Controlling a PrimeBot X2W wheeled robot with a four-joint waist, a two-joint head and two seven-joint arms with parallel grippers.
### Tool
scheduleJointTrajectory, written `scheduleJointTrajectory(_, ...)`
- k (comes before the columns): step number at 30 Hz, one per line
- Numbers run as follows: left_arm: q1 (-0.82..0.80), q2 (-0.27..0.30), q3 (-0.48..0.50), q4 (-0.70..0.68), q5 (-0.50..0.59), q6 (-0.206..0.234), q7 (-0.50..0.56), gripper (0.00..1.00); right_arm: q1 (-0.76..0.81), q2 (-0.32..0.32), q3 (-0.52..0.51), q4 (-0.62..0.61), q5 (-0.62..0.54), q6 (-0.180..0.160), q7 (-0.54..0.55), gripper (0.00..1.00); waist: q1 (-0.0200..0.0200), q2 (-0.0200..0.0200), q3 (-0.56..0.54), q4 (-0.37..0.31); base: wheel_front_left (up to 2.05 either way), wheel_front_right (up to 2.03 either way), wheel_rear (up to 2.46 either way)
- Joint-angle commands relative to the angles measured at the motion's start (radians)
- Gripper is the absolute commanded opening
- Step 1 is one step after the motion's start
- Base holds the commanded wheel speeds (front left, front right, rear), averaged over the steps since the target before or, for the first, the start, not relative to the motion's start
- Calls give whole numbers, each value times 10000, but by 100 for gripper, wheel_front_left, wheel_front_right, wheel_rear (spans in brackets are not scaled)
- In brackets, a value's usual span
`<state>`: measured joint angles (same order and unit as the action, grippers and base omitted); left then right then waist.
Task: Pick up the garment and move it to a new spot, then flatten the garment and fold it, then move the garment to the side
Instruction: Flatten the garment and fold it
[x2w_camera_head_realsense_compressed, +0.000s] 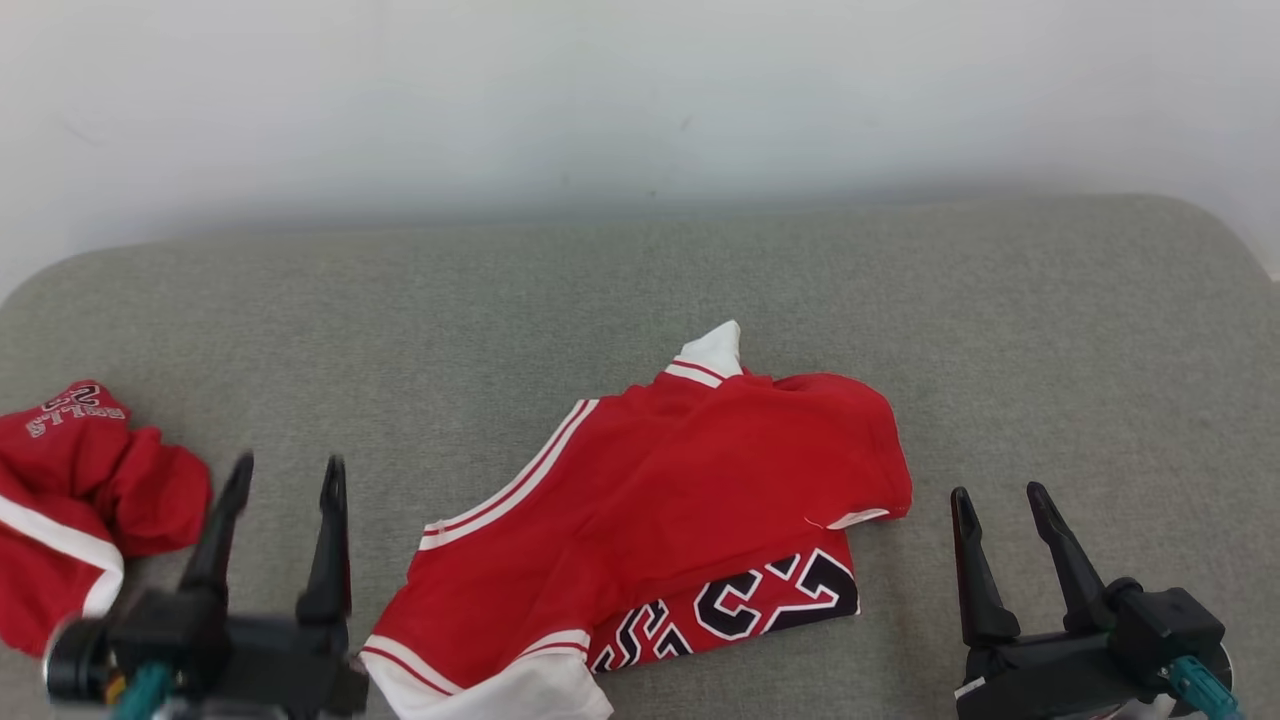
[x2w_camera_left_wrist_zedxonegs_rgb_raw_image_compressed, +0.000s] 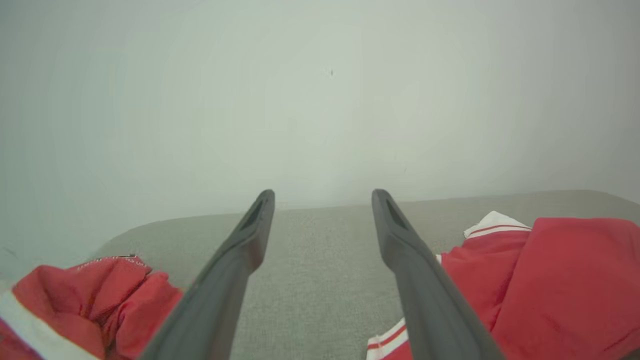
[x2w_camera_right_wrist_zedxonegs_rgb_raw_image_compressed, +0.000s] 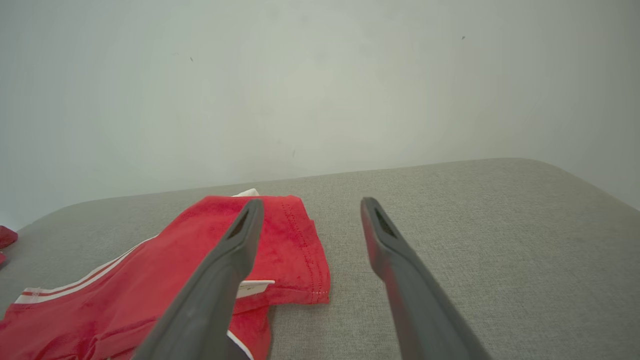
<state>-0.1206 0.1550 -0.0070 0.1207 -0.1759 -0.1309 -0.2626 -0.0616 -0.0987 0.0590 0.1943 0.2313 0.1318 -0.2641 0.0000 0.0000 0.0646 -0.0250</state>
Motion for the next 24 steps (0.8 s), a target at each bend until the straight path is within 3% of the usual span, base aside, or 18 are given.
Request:
scheduleJointTrajectory(1, -519, 256, -260, 104, -146, 15, -33, 100, -104, 45, 15, 39, 22, -23, -2, 100, 0, 0, 207, -206, 0, 0, 0)
scheduleJointTrajectory(6, -2029, 1186, -1158, 693, -806, 16, 120, 100, -320, 129, 56, 125, 25, -23, -2, 100, 0, 0, 556, -574, 0, 0, 0)
scheduleJointTrajectory(10, -3761, 2285, -2253, 1301, -1966, 16, 900, 100, -508, 287, 5, 203, 21, -23, -2, 100, 0, 0, 962, -1098, 0, 0, 0)
scheduleJointTrajectory(24, -6143, 3929, -4896, 2740, -4463, 18, 2459, 100, -1029, 475, -20, 306, 138, -23, -2, 100, 0, 0, 1916, -2311, 0, 0, 0)
